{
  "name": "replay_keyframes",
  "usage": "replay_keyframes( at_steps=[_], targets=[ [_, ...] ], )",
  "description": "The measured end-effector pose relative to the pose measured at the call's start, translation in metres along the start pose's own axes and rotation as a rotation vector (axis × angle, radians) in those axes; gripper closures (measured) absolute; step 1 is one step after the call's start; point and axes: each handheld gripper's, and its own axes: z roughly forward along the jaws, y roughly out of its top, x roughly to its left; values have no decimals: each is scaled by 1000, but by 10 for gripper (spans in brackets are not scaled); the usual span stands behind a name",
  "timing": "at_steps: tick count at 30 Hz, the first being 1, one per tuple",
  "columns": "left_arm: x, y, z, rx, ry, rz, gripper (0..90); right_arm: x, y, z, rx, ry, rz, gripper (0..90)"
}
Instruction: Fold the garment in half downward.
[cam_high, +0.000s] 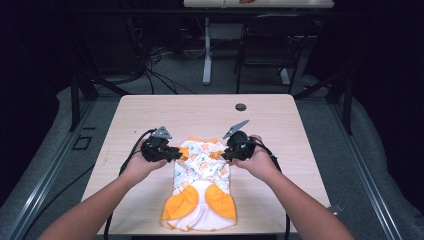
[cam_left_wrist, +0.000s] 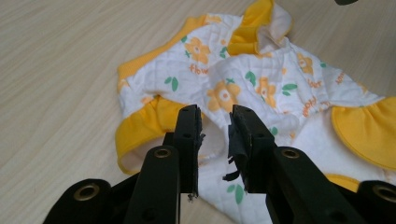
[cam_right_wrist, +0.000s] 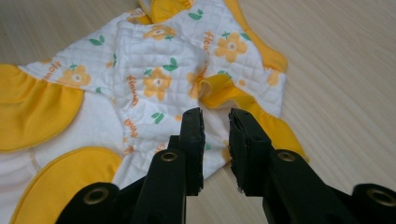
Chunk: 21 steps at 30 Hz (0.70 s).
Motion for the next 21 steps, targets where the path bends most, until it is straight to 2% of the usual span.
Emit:
replay_keyframes(
  at_steps=[3, 4, 6, 10, 14, 15, 16, 19, 21],
  targets=[
    [11, 9, 7, -2, 3, -13, 707, -9, 12, 7, 33, 13, 1, 732],
    [11, 9, 7, -2, 3, -13, 705, -9, 12, 7, 33, 13, 1, 732],
    [17, 13, 11, -2, 2, -24, 703, -15, 17, 13, 42, 2, 5, 711],
    [29, 18, 20, 3, 7, -31, 703, -24, 23, 24, 73, -11, 8, 725],
    [38, 22, 31, 31, 13, -22, 713, -33, 30, 33, 94, 1, 17, 753],
    [41, 22, 35, 37, 16, -22, 718, -35, 31, 37, 77, 2, 31, 759],
    [42, 22, 36, 38, 23, -23, 722, -39, 33, 40, 92, 6, 29, 759],
    [48, 21, 45, 59, 41, -37, 724, -45, 34, 52, 111, -2, 34, 759],
    [52, 21, 49, 70, 57, -46, 724, -46, 34, 54, 118, -4, 29, 759]
  ],
)
